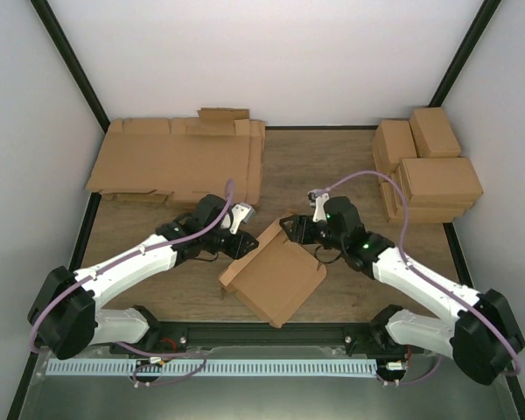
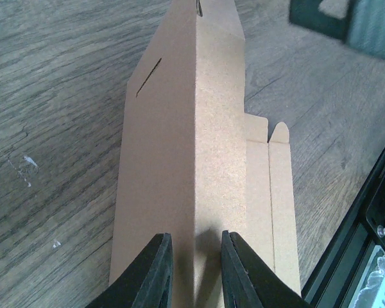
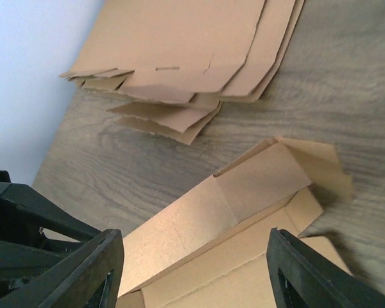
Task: Fold the paper box
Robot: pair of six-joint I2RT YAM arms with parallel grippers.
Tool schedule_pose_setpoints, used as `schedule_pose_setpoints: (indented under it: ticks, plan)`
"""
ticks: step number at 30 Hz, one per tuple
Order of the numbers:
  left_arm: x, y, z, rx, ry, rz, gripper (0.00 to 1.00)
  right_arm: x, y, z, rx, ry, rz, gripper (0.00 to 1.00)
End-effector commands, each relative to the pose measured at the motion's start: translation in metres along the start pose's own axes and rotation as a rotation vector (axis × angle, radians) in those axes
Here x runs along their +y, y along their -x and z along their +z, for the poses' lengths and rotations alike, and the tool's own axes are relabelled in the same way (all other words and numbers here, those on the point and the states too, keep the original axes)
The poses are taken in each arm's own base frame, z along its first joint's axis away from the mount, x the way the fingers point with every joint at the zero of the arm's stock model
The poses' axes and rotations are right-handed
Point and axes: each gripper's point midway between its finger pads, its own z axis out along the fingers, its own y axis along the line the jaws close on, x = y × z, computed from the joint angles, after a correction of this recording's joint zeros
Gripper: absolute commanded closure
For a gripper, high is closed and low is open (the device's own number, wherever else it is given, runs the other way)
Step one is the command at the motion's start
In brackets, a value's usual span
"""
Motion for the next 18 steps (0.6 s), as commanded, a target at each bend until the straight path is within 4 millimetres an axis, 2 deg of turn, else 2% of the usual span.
schedule_pose_setpoints:
  ticks: [1, 4, 6, 8, 10, 11, 15, 18]
  plan:
    - [0.018, -0.021, 0.006, 0.075, 0.074, -0.032, 0.77, 0.003, 0.031, -0.02, -0.112, -0.063, -0.099, 0.37]
    - [0.017, -0.021, 0.006, 0.074, 0.072, -0.033, 0.77, 0.002, 0.038, -0.019, -0.107, -0.1, -0.139, 0.39]
    - [0.017, -0.021, 0.006, 0.074, 0.071, -0.033, 0.77, 0.001, 0.041, -0.016, -0.091, -0.108, -0.162, 0.48]
    - [0.017, -0.02, 0.006, 0.075, 0.069, -0.034, 0.77, -0.002, 0.046, -0.014, -0.079, -0.108, -0.161, 0.66]
    - [0.016, -0.02, 0.006, 0.075, 0.07, -0.032, 0.77, -0.011, 0.05, -0.014, -0.066, -0.102, -0.136, 0.95]
    - [0.016, -0.019, 0.006, 0.075, 0.07, -0.033, 0.76, -0.015, 0.052, -0.014, -0.06, -0.088, -0.117, 0.99]
    - [0.016, -0.019, 0.006, 0.078, 0.072, -0.028, 0.76, -0.023, 0.056, -0.015, -0.038, -0.001, -0.081, 0.99]
    - [0.016, -0.018, 0.006, 0.081, 0.073, -0.024, 0.76, -0.029, 0.054, -0.008, 0.003, -0.001, -0.072, 0.99]
